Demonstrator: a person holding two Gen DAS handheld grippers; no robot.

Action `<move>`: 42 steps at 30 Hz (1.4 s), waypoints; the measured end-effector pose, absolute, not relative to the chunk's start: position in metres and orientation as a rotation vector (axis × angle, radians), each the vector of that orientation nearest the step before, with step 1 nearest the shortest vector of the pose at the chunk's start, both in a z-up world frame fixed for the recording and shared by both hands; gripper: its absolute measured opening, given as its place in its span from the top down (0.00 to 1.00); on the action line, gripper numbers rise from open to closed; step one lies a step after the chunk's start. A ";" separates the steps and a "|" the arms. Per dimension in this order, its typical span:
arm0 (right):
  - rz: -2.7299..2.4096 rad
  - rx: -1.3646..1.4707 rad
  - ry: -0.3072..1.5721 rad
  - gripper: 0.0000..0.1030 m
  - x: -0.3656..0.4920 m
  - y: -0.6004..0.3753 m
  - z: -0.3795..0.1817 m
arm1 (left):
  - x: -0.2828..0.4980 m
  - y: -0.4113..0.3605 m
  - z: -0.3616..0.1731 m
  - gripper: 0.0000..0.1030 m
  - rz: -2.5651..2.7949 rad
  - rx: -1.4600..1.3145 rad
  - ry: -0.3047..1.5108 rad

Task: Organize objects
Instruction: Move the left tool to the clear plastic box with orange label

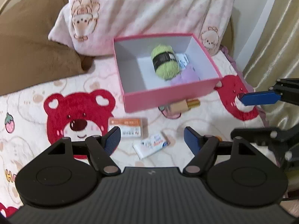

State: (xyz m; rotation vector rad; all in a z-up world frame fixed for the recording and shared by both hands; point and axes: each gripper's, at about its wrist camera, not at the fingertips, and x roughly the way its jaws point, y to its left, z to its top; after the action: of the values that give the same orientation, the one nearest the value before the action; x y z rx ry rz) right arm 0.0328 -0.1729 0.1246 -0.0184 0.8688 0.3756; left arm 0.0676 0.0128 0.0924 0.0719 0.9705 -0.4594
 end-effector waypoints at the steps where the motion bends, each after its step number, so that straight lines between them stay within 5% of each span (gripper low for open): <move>1: 0.387 -0.019 0.881 0.33 0.032 -0.168 0.118 | 0.066 0.016 0.087 0.28 -0.470 0.068 0.973; 20: 0.478 -0.148 0.906 0.25 0.067 -0.102 0.031 | 0.118 0.062 -0.001 0.28 -0.444 -0.016 1.012; 24: 0.446 -0.152 0.890 0.23 0.089 -0.104 0.006 | 0.124 0.068 -0.019 0.15 -0.457 -0.023 0.955; 42: 0.361 -0.107 0.813 0.23 0.128 -0.103 -0.083 | 0.155 0.065 -0.099 0.17 -0.456 -0.037 0.942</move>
State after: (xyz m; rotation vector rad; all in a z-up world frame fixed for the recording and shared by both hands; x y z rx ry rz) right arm 0.1276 -0.1027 -0.0825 -0.1071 0.8135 0.3613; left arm 0.1547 0.0648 -0.0989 -0.0368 0.9425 -0.4559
